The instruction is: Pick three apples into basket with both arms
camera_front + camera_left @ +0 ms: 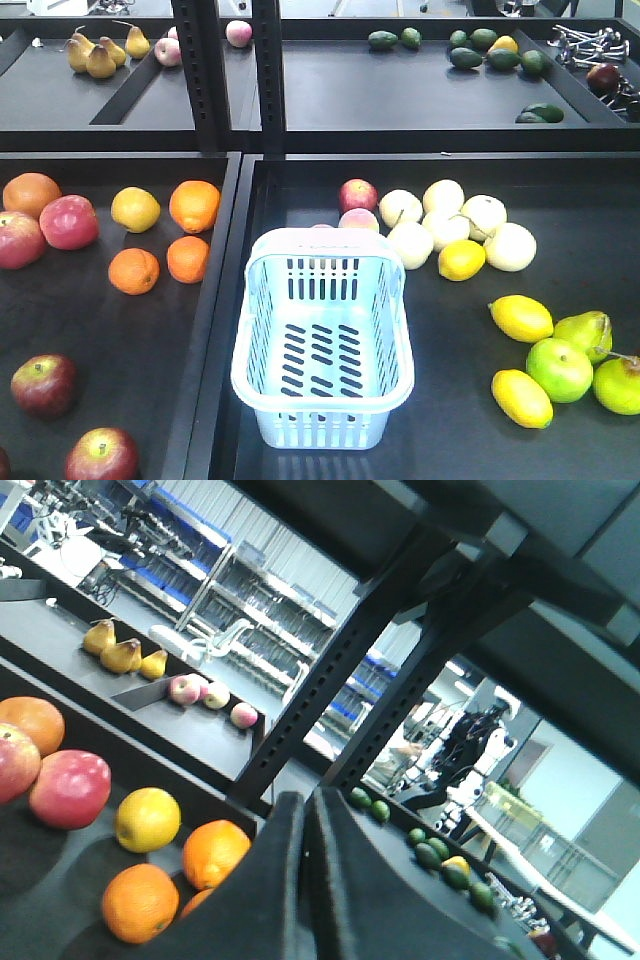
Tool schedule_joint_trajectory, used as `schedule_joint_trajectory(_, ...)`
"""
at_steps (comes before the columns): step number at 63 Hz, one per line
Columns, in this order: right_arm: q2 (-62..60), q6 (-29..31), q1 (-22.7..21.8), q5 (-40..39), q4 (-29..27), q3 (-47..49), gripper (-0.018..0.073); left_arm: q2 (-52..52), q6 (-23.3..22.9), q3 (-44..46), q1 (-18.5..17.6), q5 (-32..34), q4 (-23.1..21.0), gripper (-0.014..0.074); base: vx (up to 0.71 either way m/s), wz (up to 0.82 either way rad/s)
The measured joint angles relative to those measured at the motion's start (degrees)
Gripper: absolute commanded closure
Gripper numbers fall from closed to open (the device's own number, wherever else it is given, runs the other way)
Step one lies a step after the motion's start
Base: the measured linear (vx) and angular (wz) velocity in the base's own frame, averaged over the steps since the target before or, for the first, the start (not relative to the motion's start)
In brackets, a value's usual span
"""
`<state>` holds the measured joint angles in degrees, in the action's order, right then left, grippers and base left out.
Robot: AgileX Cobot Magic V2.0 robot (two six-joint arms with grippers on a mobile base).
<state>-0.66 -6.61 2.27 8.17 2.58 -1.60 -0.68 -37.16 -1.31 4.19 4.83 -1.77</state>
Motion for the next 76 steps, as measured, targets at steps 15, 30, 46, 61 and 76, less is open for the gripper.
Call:
schedule_joint_trajectory(15, 0.0, 0.0, 0.0, 0.0, 0.0, 0.0, 0.0564, 0.0, -16.9, 0.0, 0.0, 4.0, -0.1, 0.0603, 0.00, 0.00)
schedule_joint_trajectory(30, 0.0, 0.0, 0.0, 0.0, 0.0, 0.0, 0.0564, 0.0, -36.7, 0.0, 0.0, 22.2, 6.1, 0.0603, 0.00, 0.00)
schedule_joint_trajectory(46, 0.0, 0.0, 0.0, 0.0, 0.0, 0.0, 0.0564, 0.0, -51.0, 6.5, 0.0, 25.2, 29.5, 0.0603, 0.00, 0.00)
schedule_joint_trajectory(61, 0.0, 0.0, 0.0, 0.0, 0.0, 0.0, 0.0564, 5.1, -52.7, 20.7, 0.0, 21.4, 52.3, 0.0603, 0.00, 0.00)
schedule_joint_trajectory(76, 0.0, 0.0, 0.0, 0.0, 0.0, 0.0, 0.0564, 20.0, -56.4, 29.8, 0.0, 24.3, 67.6, 0.0603, 0.00, 0.00)
